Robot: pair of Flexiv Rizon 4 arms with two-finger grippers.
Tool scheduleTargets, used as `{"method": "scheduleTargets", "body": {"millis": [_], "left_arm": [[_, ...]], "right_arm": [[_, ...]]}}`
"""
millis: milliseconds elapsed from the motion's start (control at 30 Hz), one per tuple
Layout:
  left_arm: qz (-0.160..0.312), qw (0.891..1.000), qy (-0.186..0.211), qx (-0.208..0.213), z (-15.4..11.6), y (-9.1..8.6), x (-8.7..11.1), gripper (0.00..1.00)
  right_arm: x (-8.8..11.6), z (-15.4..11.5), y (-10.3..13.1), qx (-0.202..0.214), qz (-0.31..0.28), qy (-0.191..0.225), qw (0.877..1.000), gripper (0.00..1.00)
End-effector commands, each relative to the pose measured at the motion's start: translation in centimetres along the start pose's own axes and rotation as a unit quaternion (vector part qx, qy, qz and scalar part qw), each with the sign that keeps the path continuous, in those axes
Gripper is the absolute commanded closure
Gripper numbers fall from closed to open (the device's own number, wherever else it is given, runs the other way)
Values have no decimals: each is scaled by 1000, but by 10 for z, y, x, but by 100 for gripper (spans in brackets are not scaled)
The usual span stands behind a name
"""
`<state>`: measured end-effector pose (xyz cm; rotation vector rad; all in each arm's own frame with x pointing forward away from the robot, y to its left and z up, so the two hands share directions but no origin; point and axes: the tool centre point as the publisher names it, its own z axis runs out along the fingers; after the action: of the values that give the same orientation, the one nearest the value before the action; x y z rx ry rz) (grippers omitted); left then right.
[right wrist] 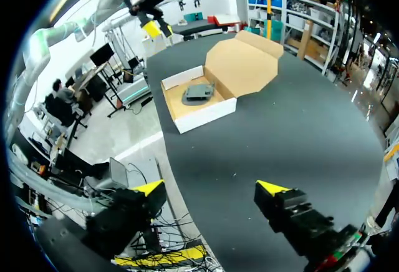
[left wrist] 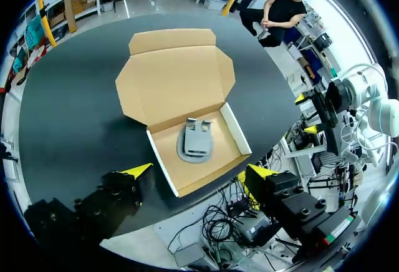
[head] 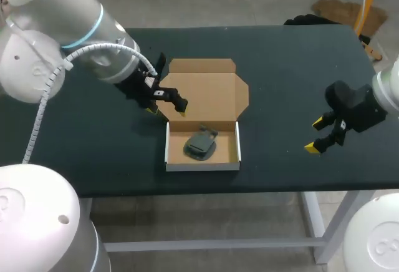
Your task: Assemble the packaging by folding the flat box into shape, placing the metal phone stand inside, and closing the box properly
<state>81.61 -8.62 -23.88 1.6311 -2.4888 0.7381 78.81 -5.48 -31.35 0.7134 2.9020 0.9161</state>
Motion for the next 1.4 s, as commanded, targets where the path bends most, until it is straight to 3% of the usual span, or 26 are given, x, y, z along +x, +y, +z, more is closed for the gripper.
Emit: {"method": "scheduleTargets", "body": {"millis": [33,267,667,1400], "left_arm": [[0,1000,5,4,0,3,-2,0],[-3,1000,21,5,2,14,-9,0],[60,993,100,13,3,13,-36,0],[138,983,97,73,21,-35,-110,0]], "right_arm": [[0,-1,0,-1,0,1,1000,0],[-2,-1,3,4,-4,4,1000,0],[-10,-10,40,40,-42,36,998,0],[-31,-25,96,64,-111,57,990,0]]}}
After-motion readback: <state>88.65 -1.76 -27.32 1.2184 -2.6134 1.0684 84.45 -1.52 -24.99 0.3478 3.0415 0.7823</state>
